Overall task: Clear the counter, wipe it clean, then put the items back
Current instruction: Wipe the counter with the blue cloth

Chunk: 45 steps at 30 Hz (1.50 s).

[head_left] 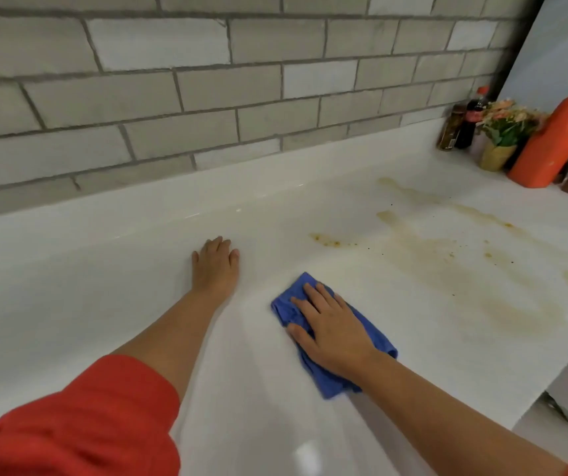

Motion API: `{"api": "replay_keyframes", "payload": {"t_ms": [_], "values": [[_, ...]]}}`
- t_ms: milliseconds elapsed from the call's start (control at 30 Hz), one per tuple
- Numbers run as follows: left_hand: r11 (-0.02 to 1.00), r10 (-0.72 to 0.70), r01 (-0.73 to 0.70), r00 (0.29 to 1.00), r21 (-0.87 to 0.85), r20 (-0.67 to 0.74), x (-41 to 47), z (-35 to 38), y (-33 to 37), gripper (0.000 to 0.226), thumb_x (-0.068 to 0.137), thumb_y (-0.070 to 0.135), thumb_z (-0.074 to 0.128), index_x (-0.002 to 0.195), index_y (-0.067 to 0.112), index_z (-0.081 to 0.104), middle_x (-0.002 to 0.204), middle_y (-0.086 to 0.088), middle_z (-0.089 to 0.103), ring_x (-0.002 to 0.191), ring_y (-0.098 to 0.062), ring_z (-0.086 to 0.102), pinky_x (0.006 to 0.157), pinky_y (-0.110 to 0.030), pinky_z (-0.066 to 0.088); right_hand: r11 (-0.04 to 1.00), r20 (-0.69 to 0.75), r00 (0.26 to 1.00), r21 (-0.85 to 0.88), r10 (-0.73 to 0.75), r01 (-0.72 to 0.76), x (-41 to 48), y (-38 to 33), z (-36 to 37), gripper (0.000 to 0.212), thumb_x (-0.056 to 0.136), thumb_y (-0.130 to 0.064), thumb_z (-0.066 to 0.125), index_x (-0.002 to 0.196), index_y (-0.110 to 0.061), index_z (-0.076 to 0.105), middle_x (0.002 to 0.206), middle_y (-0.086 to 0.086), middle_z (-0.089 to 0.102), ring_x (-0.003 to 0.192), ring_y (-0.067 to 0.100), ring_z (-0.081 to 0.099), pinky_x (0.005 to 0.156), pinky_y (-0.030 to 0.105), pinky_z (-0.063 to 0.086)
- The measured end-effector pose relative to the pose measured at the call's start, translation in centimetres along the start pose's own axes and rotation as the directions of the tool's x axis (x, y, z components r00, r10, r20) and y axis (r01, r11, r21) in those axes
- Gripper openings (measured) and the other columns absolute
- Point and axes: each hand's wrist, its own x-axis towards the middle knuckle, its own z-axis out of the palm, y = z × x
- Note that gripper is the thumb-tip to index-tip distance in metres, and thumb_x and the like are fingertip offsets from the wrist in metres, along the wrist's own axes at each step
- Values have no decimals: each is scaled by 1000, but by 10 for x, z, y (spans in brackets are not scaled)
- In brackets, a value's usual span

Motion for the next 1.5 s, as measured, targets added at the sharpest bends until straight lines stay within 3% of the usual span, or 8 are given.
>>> {"api": "replay_keyframes", "payload": {"t_ms": [167, 333, 667, 767, 900, 1100, 1200, 1500], "values": [[997, 2, 1, 1000, 81, -30, 12, 13, -7, 42, 100, 26, 26, 134, 7, 42, 147, -9, 35, 137, -24, 27, 112, -41, 19, 986, -178, 978, -107, 108, -128, -19, 31, -3, 73, 93, -58, 8, 112, -13, 62, 125, 12, 60, 118, 31, 57, 100, 43, 43], [996, 5, -3, 1000, 92, -22, 15, 19, -10, 44, 101, 27, 24, 137, 8, 39, 149, -7, 32, 140, -25, 23, 114, -44, 15, 973, -122, 972, -91, 199, -211, 61, 11, -3, 70, 91, -55, 8, 148, -18, 17, 158, 12, 7, 146, 31, 4, 119, 42, 4], [997, 10, -6, 998, 73, -56, 19, 19, -14, 43, 101, 25, 25, 138, 9, 40, 150, -7, 32, 140, -23, 24, 115, -42, 15, 983, -79, 981, 40, -175, 178, 56, 25, -8, 73, 83, -63, 15, 145, -28, 31, 157, -1, 17, 147, 15, 11, 117, 23, 4], [998, 12, -9, 999, 60, -41, 18, 19, -14, 43, 101, 25, 24, 138, 9, 39, 151, -7, 31, 141, -23, 22, 115, -43, 14, 998, -119, 992, 53, 42, -36, 39, 53, -10, 87, 73, -66, 2, 146, -25, 29, 158, 0, 14, 147, 15, 11, 117, 27, 9], [998, 5, -3, 999, 59, -40, 17, 19, -14, 44, 101, 26, 25, 139, 9, 38, 151, -6, 30, 141, -23, 21, 115, -43, 13, 964, -189, 947, -14, 259, -267, 88, 54, -10, 59, 96, -47, 24, 147, -16, 25, 157, 8, 16, 146, 23, 11, 120, 35, 10], [998, -26, 29, 999, 55, -48, 15, 18, -12, 43, 101, 26, 26, 139, 10, 39, 151, -5, 31, 141, -22, 22, 114, -39, 12, 995, -73, 992, 17, 103, -102, 123, 38, -14, 60, 97, -47, 27, 148, -16, 22, 158, 8, 13, 146, 25, 10, 119, 35, 8], [997, -29, 33, 998, 69, -53, 14, 17, -9, 42, 101, 26, 26, 139, 11, 39, 151, -4, 31, 141, -20, 22, 114, -39, 13, 999, -104, 994, 22, -45, 47, 72, 37, -11, 85, 77, -62, 2, 146, -19, 29, 157, 5, 19, 145, 20, 16, 118, 30, 10], [996, -58, 60, 998, 61, -40, 12, 18, -7, 44, 101, 28, 26, 142, 12, 35, 153, -3, 28, 143, -19, 18, 116, -38, 9, 916, -138, 912, -58, 387, -398, 148, 62, -20, 65, 98, -50, 22, 150, -11, 13, 156, 20, 6, 144, 37, 4, 119, 46, 6]]}}
